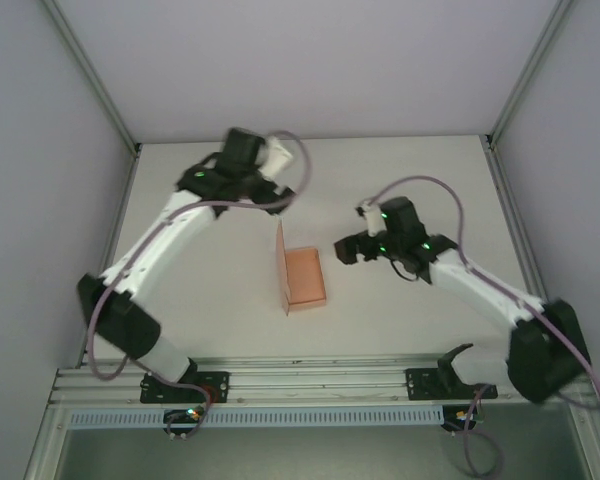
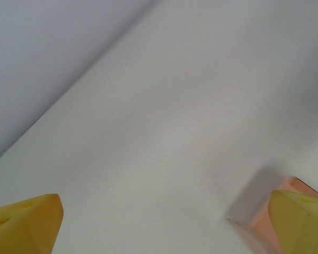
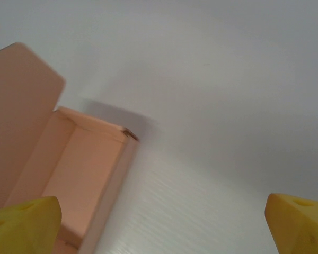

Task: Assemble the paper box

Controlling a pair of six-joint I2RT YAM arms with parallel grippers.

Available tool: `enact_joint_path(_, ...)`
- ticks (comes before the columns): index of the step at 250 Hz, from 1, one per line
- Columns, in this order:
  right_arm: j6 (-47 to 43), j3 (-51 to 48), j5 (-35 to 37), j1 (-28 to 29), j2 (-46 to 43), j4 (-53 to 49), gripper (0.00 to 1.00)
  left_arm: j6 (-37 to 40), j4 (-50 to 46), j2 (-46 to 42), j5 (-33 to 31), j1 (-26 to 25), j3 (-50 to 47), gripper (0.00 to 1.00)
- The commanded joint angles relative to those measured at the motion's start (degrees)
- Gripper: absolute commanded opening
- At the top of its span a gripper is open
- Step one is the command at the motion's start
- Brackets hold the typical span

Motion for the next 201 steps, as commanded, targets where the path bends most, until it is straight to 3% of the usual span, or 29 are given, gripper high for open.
enact_joint_path(1, -12.2, 9.4, -7.6, 2.6, 12.2, -2.7, 0.99, -19.8, 7.3, -5.5, 3.8, 7.8, -11.5, 1.0)
enact_joint_path(30, -24.8, 20.3, -13.2, 3.4, 23.6, -10.8, 0.92, -24.8, 11.5, -12.4, 5.3, 14.2, -26.3, 1.0)
enact_joint_path(81, -36.8, 32.4, -22.0, 3.6, 36.5, -18.3, 0.81, -29.6, 14.3, -20.5, 5.0, 17.7, -42.0, 1.0)
enact_joint_path(116, -35.9, 36.9, -22.1, 4.2, 42.2, -20.7, 0.72, -30.1, 14.6, -22.6, 6.6, 19.1, -45.0, 1.0)
enact_joint_path(152, -31.3, 34.8, -20.1, 4.6, 41.9, -14.8, 0.39, -29.5, 13.6, -22.3, 5.9, 19.4, -44.3, 1.0)
enact_joint_path(201, -23.0, 27.2, -12.2, 4.9, 37.0, -5.3, 0.18, -29.9, 14.0, -21.9, 5.8, 19.5, -44.0, 1.0)
